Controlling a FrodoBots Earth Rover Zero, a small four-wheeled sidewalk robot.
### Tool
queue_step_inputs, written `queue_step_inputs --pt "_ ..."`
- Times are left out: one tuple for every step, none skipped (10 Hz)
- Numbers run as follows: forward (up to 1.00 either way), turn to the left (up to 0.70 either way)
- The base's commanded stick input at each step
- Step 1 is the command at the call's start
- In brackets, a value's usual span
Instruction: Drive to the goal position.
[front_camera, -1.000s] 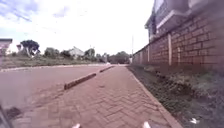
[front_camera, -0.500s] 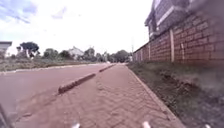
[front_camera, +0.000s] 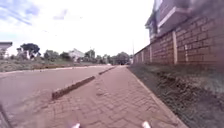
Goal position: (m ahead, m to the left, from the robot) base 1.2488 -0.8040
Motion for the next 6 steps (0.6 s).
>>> queue_step_inputs --pt "0.5 0.0" --pt "0.5 0.0" --pt "0.5 0.0" --pt "0.5 0.0" --pt "0.5 0.0" --pt "0.5 0.0"
